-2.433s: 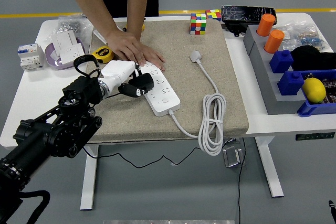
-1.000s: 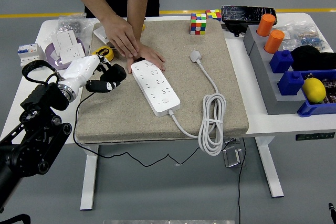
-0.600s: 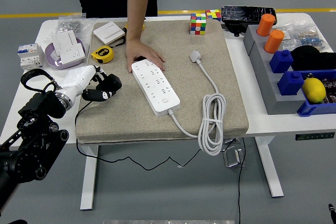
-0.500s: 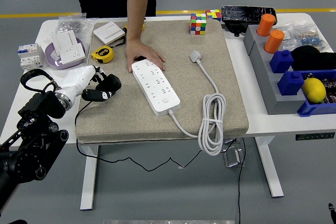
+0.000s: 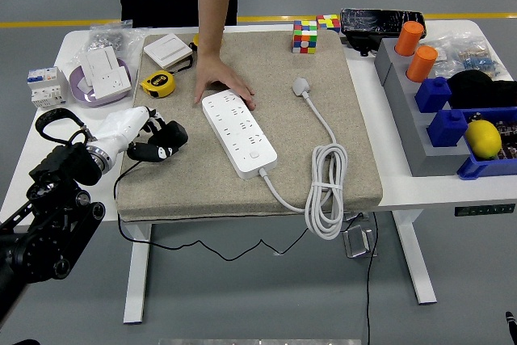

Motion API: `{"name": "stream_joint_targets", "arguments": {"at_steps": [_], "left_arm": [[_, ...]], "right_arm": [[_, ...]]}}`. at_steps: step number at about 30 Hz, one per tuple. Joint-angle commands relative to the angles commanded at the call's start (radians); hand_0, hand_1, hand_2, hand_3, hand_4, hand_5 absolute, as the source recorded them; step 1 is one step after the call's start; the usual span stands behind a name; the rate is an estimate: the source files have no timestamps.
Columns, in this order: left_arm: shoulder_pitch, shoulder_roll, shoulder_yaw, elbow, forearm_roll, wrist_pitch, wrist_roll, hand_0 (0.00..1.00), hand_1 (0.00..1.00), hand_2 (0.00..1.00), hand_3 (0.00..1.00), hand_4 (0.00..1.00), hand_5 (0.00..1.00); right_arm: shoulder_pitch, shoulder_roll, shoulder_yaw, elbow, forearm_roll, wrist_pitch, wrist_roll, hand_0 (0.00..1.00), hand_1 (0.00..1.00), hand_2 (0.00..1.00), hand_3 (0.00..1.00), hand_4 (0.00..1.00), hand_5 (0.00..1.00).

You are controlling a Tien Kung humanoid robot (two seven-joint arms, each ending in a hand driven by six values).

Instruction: Pick up the plug,place it near the board,insert it into the board,press the button

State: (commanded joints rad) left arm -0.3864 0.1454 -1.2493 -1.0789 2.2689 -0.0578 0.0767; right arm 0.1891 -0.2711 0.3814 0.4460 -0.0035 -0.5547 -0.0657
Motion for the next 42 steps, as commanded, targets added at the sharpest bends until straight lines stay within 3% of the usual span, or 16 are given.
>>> {"name": "stream_joint_targets", "arguments": {"at_steps": [3, 4, 9, 10, 15, 16, 21, 22, 27, 28, 31, 33, 34, 36, 38, 42], "left_arm": [[0.001, -0.002, 0.0, 0.002, 0.0, -0.001, -0.001, 0.457, 0.625, 0.564, 0.428, 0.744, 0.219], [0.001, -0.002, 0.0, 0.002, 0.0, -0.003, -0.001, 0.456, 0.622, 0.57, 0.454, 0.837, 0.169], [0.002, -0.002, 0.0, 0.002, 0.0, -0.006, -0.004, 0.456, 0.622, 0.57, 0.454, 0.837, 0.169], [0.001, -0.001, 0.0, 0.001, 0.0, -0.008, -0.005, 0.464, 0.629, 0.589, 0.512, 0.936, 0.196], [0.001, 0.0, -0.003, 0.003, 0.0, -0.016, -0.01, 0.464, 0.629, 0.589, 0.512, 0.936, 0.196], [0.001, 0.001, -0.004, 0.003, 0.0, -0.017, -0.01, 0.501, 0.663, 0.6, 0.532, 0.998, 0.385], [0.004, 0.002, -0.006, 0.005, 0.0, -0.024, -0.017, 0.501, 0.663, 0.6, 0.532, 0.998, 0.385], [0.005, 0.003, -0.007, 0.004, 0.0, -0.025, -0.018, 0.562, 0.688, 0.66, 0.655, 0.998, 0.538], [0.015, 0.0, -0.033, -0.009, 0.0, -0.032, -0.027, 0.562, 0.688, 0.66, 0.655, 0.998, 0.538], [0.02, -0.004, -0.051, -0.019, -0.027, -0.025, -0.033, 0.825, 0.881, 0.842, 0.849, 0.998, 0.951], [0.031, -0.016, -0.101, -0.052, -0.137, 0.01, -0.048, 0.825, 0.881, 0.842, 0.849, 0.998, 0.951], [0.043, -0.028, -0.155, -0.091, -0.226, 0.057, -0.066, 0.825, 0.881, 0.842, 0.849, 0.998, 0.951], [0.048, -0.032, -0.176, -0.106, -0.265, 0.07, -0.072, 0.998, 0.998, 0.983, 0.992, 0.998, 0.998], [0.059, -0.038, -0.214, -0.14, -0.34, 0.091, -0.082, 0.998, 0.998, 0.983, 0.992, 0.998, 0.998], [0.073, -0.045, -0.257, -0.181, -0.419, 0.099, -0.084, 0.998, 0.998, 0.983, 0.992, 0.998, 0.998], [0.111, -0.048, -0.33, -0.254, -0.595, 0.069, -0.065, 0.998, 0.998, 0.989, 0.99, 0.998, 0.998]], "right_arm": [[0.001, 0.0, 0.001, 0.001, -0.005, -0.001, -0.004, 0.926, 0.873, 0.818, 0.843, 0.998, 0.998], [0.001, 0.0, 0.001, 0.001, -0.005, -0.001, -0.004, 0.926, 0.874, 0.818, 0.843, 0.998, 0.998], [0.001, 0.001, 0.002, 0.001, -0.005, -0.001, -0.005, 0.926, 0.874, 0.818, 0.843, 0.998, 0.998], [0.001, 0.001, 0.002, 0.002, -0.006, -0.001, -0.007, 0.927, 0.874, 0.818, 0.843, 0.998, 0.998], [0.001, 0.001, 0.002, 0.002, -0.008, -0.002, -0.008, 0.927, 0.874, 0.818, 0.843, 0.998, 0.998], [0.002, 0.001, 0.002, 0.002, -0.008, -0.002, -0.007, 0.927, 0.873, 0.818, 0.843, 0.998, 0.998], [-0.001, 0.001, 0.0, 0.001, -0.007, -0.002, -0.007, 0.927, 0.873, 0.818, 0.843, 0.998, 0.998], [-0.002, 0.001, 0.0, 0.001, -0.007, -0.002, -0.007, 0.927, 0.873, 0.817, 0.843, 0.998, 0.998], [-0.002, 0.001, 0.001, 0.001, -0.007, -0.002, -0.007, 0.927, 0.873, 0.817, 0.843, 0.998, 0.998], [-0.002, 0.002, 0.002, 0.001, -0.007, -0.002, -0.007, 0.926, 0.873, 0.818, 0.842, 0.998, 0.998], [-0.003, 0.002, 0.003, 0.002, -0.009, -0.003, -0.008, 0.926, 0.873, 0.818, 0.842, 0.998, 0.998], [-0.005, 0.002, 0.003, 0.001, -0.008, -0.003, -0.008, 0.926, 0.873, 0.818, 0.842, 0.998, 0.998], [-0.006, 0.002, 0.003, 0.001, -0.008, -0.002, -0.009, 0.926, 0.872, 0.819, 0.843, 0.998, 0.998], [-0.007, 0.003, 0.004, 0.001, -0.007, -0.002, -0.008, 0.926, 0.872, 0.819, 0.843, 0.998, 0.998], [-0.008, 0.003, 0.004, 0.001, -0.008, -0.002, -0.009, 0.926, 0.872, 0.819, 0.843, 0.998, 0.998], [-0.008, 0.003, 0.007, 0.002, -0.011, -0.002, -0.008, 0.926, 0.873, 0.818, 0.843, 0.998, 0.998]]}}
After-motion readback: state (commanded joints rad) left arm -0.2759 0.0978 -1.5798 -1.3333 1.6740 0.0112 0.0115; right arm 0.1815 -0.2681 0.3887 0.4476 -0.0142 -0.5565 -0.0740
